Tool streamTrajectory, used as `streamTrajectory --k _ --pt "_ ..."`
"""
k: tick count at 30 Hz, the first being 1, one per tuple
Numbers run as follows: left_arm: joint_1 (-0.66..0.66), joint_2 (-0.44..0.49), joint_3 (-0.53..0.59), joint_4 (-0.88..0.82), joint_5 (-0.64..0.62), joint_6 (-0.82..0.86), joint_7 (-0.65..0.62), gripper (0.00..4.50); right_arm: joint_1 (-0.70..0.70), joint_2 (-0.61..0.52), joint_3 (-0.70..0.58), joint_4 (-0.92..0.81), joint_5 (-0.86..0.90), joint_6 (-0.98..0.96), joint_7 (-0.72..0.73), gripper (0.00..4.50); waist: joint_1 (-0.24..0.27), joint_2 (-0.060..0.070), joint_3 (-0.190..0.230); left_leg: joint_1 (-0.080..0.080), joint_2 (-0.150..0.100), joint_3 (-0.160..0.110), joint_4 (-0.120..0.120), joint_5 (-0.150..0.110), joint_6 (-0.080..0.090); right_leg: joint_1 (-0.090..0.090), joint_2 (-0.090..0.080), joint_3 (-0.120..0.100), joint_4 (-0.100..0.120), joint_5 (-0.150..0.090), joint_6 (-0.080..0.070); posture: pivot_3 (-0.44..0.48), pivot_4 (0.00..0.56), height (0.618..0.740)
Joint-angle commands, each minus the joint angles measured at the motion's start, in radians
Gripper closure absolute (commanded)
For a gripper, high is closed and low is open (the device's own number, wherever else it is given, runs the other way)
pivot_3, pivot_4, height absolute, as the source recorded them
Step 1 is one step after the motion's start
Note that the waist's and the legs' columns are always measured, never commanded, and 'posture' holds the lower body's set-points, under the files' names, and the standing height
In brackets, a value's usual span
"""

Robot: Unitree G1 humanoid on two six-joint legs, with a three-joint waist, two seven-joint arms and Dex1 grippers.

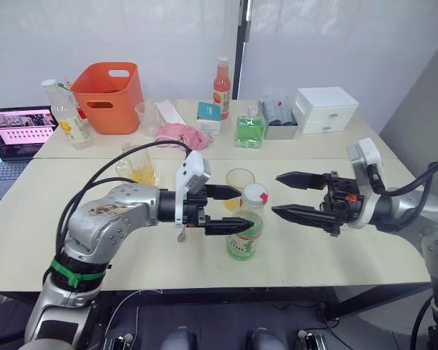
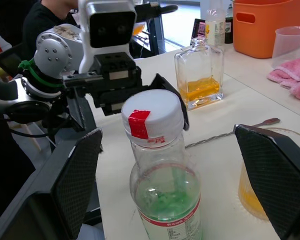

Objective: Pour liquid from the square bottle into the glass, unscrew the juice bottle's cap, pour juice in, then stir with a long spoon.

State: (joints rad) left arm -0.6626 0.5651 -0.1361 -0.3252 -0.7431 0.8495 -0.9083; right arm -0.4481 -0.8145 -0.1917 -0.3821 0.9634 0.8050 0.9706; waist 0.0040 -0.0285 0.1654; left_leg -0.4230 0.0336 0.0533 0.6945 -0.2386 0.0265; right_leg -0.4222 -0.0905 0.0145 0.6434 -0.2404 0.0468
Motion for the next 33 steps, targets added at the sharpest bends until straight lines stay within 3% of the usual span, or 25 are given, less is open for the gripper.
streamTrajectory --k 1,8,24,25,31,33 --pt "-0.034 -0.022 -0.004 0.015 0.021 -0.039 -0.016 0.0 -0.012 -0.004 -0.014 -0.031 0.005 -0.014 -0.003 0.05 0.002 0.0 0.0 0.0 0.0 0.0 0.0 0.0 0.0 0.0 0.0 0.0 0.0 0.0 0.0 0.0 0.15 0.715" --pt "-0.054 -0.077 -0.002 0.043 0.02 -0.043 -0.026 0.0 0.001 -0.007 -0.02 -0.053 0.008 -0.012 -0.022 0.05 0.006 0.0 0.0 0.0 0.0 0.0 0.0 0.0 0.0 0.0 0.0 0.0 0.0 0.0 0.0 0.0 0.15 0.715" --pt "-0.013 -0.108 -0.023 0.084 0.061 -0.088 -0.06 0.0 0.003 -0.012 -0.038 -0.078 0.027 -0.003 -0.068 0.05 0.006 0.0 0.0 0.0 0.0 0.0 0.0 0.0 0.0 0.0 0.0 0.0 0.0 0.0 0.0 0.0 0.15 0.715" --pt "-0.011 -0.109 -0.024 0.086 0.063 -0.091 -0.062 0.55 0.001 -0.012 -0.039 -0.078 0.028 -0.002 -0.069 0.0 0.006 0.0 0.0 0.0 0.0 0.0 0.0 0.0 0.0 0.0 0.0 0.0 0.0 0.0 0.0 0.0 0.15 0.715" --pt "-0.009 -0.123 -0.02 0.087 0.066 -0.098 -0.063 2.51 0.005 -0.015 -0.046 -0.08 0.03 0.003 -0.071 0.0 0.007 0.0 0.0 0.0 0.0 0.0 0.0 0.0 0.0 0.0 0.0 0.0 0.0 0.0 0.0 0.0 0.15 0.715" --pt "-0.01 -0.125 -0.019 0.092 0.067 -0.103 -0.067 2.97 0.009 -0.018 -0.047 -0.08 0.027 0.003 -0.069 0.0 0.007 0.0 0.0 0.0 0.0 0.0 0.0 0.0 0.0 0.0 0.0 0.0 0.0 0.0 0.0 0.0 0.15 0.715"
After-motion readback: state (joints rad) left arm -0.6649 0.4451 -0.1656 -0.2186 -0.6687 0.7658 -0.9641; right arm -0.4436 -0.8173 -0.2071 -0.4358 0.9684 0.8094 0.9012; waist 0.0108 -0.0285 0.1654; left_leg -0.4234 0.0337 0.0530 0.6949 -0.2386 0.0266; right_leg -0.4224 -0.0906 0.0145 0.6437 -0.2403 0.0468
